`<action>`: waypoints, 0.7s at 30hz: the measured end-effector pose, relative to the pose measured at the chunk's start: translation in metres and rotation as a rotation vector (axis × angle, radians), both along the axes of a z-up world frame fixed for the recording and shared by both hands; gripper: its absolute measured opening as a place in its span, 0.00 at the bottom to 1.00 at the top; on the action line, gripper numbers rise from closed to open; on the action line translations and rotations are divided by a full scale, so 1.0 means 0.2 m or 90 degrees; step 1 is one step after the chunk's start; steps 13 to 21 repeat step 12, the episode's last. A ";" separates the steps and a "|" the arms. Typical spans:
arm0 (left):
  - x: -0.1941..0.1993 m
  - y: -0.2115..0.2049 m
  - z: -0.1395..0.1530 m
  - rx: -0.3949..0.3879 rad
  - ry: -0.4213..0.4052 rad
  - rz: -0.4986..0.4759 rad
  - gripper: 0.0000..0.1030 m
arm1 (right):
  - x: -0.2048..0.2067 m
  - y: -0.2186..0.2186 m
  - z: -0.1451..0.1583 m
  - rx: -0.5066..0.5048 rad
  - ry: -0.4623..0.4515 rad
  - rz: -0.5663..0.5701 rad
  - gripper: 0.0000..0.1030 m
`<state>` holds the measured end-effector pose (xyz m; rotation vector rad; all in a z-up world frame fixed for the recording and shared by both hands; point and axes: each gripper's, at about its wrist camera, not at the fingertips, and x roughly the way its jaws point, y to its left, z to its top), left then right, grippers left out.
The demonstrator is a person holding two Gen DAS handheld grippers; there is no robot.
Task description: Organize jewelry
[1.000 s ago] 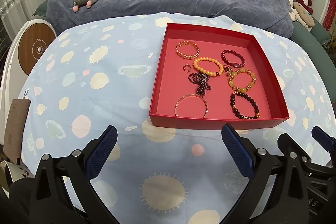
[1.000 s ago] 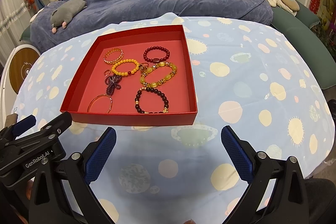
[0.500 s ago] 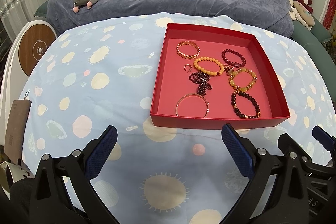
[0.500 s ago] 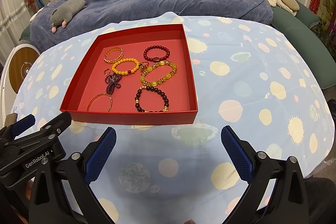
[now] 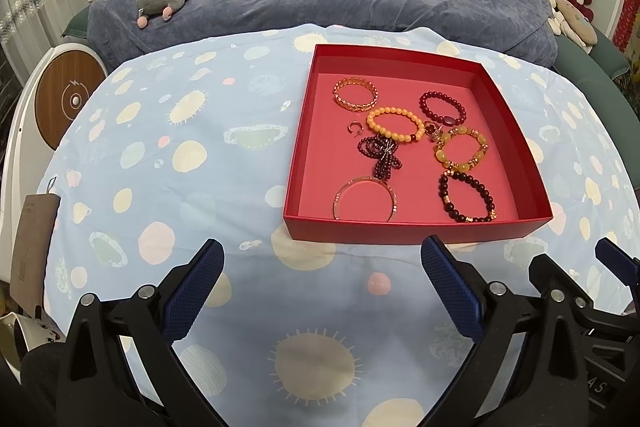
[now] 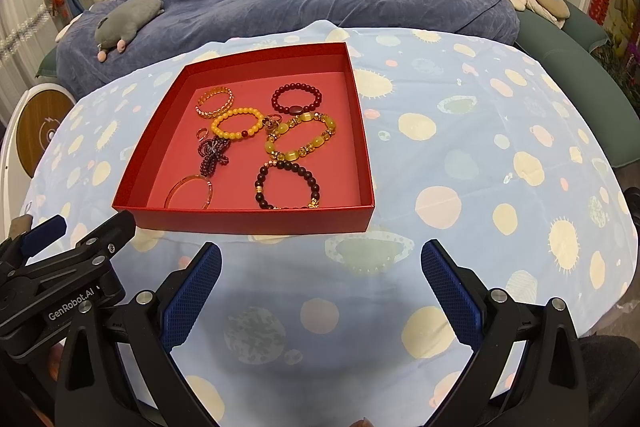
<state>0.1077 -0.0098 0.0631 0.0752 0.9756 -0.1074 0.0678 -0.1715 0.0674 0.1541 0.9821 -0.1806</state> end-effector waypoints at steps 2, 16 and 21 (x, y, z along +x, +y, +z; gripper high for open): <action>0.00 0.00 0.00 0.000 -0.001 0.000 0.92 | 0.00 0.00 0.00 0.002 0.000 -0.001 0.94; 0.00 -0.01 -0.01 0.004 -0.005 -0.009 0.91 | -0.02 -0.01 -0.02 -0.001 0.001 -0.003 0.94; 0.00 -0.01 -0.01 0.004 -0.005 -0.009 0.91 | -0.02 -0.01 -0.02 -0.001 0.001 -0.003 0.94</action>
